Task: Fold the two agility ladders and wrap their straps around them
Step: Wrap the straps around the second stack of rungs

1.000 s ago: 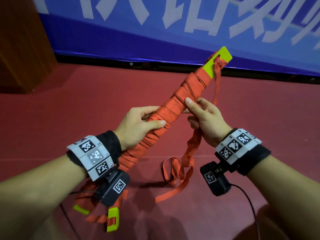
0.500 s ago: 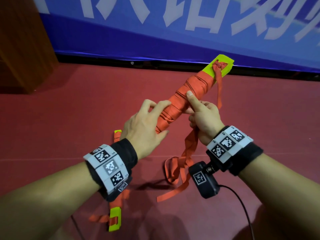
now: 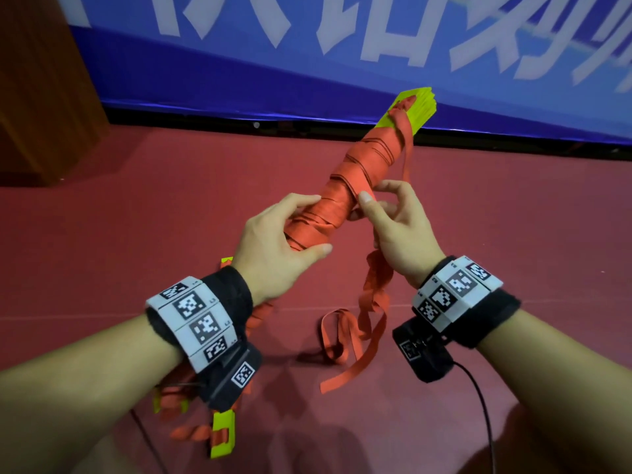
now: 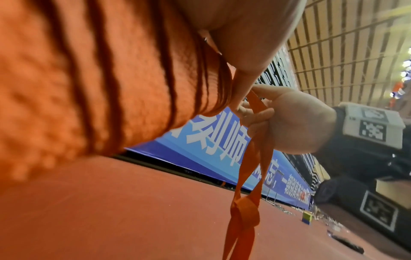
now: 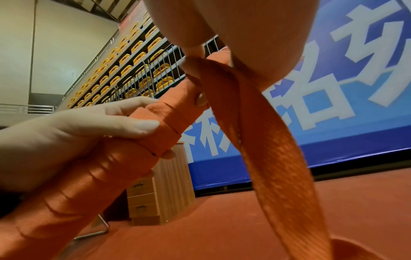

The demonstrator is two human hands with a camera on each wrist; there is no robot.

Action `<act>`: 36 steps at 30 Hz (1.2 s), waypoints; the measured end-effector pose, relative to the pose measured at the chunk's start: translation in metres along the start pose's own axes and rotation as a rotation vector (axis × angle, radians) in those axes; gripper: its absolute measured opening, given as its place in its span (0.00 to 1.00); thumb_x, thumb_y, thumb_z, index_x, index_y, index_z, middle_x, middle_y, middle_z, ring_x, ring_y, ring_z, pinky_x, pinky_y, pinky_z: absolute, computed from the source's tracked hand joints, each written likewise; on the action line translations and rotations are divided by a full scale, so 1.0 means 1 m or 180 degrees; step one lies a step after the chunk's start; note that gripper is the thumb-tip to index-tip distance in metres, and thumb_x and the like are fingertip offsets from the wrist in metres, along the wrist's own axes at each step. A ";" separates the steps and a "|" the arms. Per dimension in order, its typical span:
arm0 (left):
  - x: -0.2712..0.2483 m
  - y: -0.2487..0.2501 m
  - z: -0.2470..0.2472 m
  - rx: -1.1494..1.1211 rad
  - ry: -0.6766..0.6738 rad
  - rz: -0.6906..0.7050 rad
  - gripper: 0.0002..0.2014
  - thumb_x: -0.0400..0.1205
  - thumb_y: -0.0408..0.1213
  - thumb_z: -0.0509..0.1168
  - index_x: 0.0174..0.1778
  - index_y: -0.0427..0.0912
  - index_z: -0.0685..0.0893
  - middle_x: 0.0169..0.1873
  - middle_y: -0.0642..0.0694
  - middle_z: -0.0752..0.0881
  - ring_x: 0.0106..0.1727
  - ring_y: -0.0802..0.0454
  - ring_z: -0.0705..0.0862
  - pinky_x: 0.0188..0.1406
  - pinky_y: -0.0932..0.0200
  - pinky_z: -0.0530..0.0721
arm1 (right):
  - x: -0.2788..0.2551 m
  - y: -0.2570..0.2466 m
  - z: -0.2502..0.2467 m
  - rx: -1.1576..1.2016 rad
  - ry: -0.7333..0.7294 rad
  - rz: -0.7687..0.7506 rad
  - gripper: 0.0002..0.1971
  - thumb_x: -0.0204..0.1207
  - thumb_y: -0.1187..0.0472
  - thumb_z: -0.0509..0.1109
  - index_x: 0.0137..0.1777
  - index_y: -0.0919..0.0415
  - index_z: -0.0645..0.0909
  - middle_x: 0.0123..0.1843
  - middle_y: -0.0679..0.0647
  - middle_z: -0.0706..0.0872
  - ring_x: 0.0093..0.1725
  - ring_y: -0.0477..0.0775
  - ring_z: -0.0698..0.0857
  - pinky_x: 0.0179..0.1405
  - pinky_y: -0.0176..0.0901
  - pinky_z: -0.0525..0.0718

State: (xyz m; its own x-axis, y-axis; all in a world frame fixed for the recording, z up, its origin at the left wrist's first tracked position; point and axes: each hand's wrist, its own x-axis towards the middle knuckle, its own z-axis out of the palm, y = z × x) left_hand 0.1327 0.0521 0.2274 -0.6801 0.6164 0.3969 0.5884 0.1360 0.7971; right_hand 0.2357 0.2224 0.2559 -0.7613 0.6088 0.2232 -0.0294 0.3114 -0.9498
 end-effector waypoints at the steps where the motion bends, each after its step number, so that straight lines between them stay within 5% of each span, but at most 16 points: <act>1: -0.001 0.002 -0.001 -0.0065 -0.0002 -0.0043 0.31 0.71 0.44 0.84 0.70 0.58 0.82 0.57 0.60 0.86 0.60 0.60 0.86 0.64 0.53 0.86 | 0.000 0.000 0.000 -0.0037 -0.0039 -0.0028 0.18 0.86 0.52 0.69 0.69 0.57 0.70 0.43 0.51 0.92 0.22 0.42 0.76 0.24 0.34 0.75; 6: -0.003 0.007 -0.007 -0.0418 -0.0094 -0.0168 0.30 0.71 0.40 0.84 0.69 0.58 0.83 0.57 0.62 0.86 0.57 0.59 0.88 0.60 0.54 0.88 | 0.001 0.002 -0.004 -0.0361 -0.0177 -0.0113 0.18 0.84 0.49 0.71 0.68 0.51 0.71 0.40 0.49 0.93 0.26 0.47 0.78 0.26 0.38 0.76; 10: -0.004 0.007 -0.009 -0.0605 -0.0160 -0.0183 0.30 0.72 0.37 0.83 0.69 0.57 0.83 0.58 0.58 0.87 0.56 0.59 0.88 0.58 0.58 0.89 | 0.002 -0.001 -0.009 -0.0420 -0.0273 -0.0067 0.19 0.84 0.47 0.71 0.69 0.56 0.78 0.39 0.52 0.94 0.26 0.44 0.80 0.29 0.40 0.79; 15: -0.002 0.006 -0.008 -0.0849 -0.0299 -0.0227 0.30 0.70 0.42 0.82 0.68 0.58 0.84 0.59 0.59 0.88 0.61 0.55 0.88 0.65 0.47 0.87 | 0.001 -0.004 -0.010 -0.0295 -0.0394 -0.0056 0.14 0.86 0.50 0.69 0.64 0.59 0.84 0.38 0.50 0.93 0.28 0.41 0.81 0.30 0.38 0.82; 18: -0.001 0.005 -0.009 -0.0988 -0.0499 -0.0258 0.29 0.72 0.40 0.81 0.69 0.56 0.83 0.60 0.55 0.89 0.62 0.55 0.87 0.66 0.50 0.86 | 0.000 -0.004 -0.012 -0.0208 -0.0421 -0.0031 0.15 0.86 0.50 0.68 0.61 0.62 0.84 0.38 0.45 0.90 0.27 0.43 0.81 0.28 0.37 0.81; 24: 0.002 0.008 -0.007 -0.1266 -0.0883 -0.0565 0.26 0.75 0.37 0.77 0.67 0.59 0.81 0.45 0.48 0.93 0.44 0.48 0.90 0.47 0.48 0.90 | 0.000 0.001 -0.006 0.0224 -0.0137 0.0221 0.19 0.83 0.51 0.72 0.67 0.62 0.77 0.37 0.50 0.87 0.24 0.42 0.76 0.23 0.35 0.76; 26: 0.001 0.008 -0.005 -0.1065 -0.0873 -0.0574 0.27 0.73 0.42 0.77 0.67 0.60 0.80 0.45 0.50 0.92 0.42 0.51 0.89 0.48 0.44 0.90 | 0.001 0.003 -0.002 0.0300 -0.0047 0.0278 0.21 0.82 0.50 0.73 0.68 0.63 0.77 0.41 0.52 0.88 0.24 0.41 0.76 0.23 0.35 0.76; 32: -0.007 0.008 0.003 0.0643 -0.0656 -0.0007 0.45 0.68 0.54 0.83 0.78 0.61 0.65 0.63 0.55 0.80 0.60 0.51 0.83 0.60 0.50 0.83 | 0.005 0.009 0.007 0.0327 0.0152 0.0417 0.30 0.79 0.43 0.75 0.69 0.68 0.79 0.38 0.49 0.88 0.23 0.39 0.78 0.24 0.39 0.78; 36: -0.016 0.011 0.011 0.1542 -0.0352 0.0085 0.46 0.74 0.48 0.79 0.80 0.69 0.55 0.62 0.55 0.74 0.48 0.44 0.86 0.44 0.49 0.85 | 0.007 0.011 0.010 0.0368 0.0290 0.0491 0.38 0.70 0.33 0.77 0.66 0.66 0.81 0.43 0.52 0.91 0.24 0.36 0.79 0.32 0.39 0.76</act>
State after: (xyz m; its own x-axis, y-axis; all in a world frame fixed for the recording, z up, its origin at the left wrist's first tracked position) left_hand 0.1546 0.0520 0.2252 -0.6270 0.6996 0.3427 0.7585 0.4477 0.4736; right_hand 0.2232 0.2226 0.2445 -0.7009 0.7079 0.0872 0.0048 0.1269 -0.9919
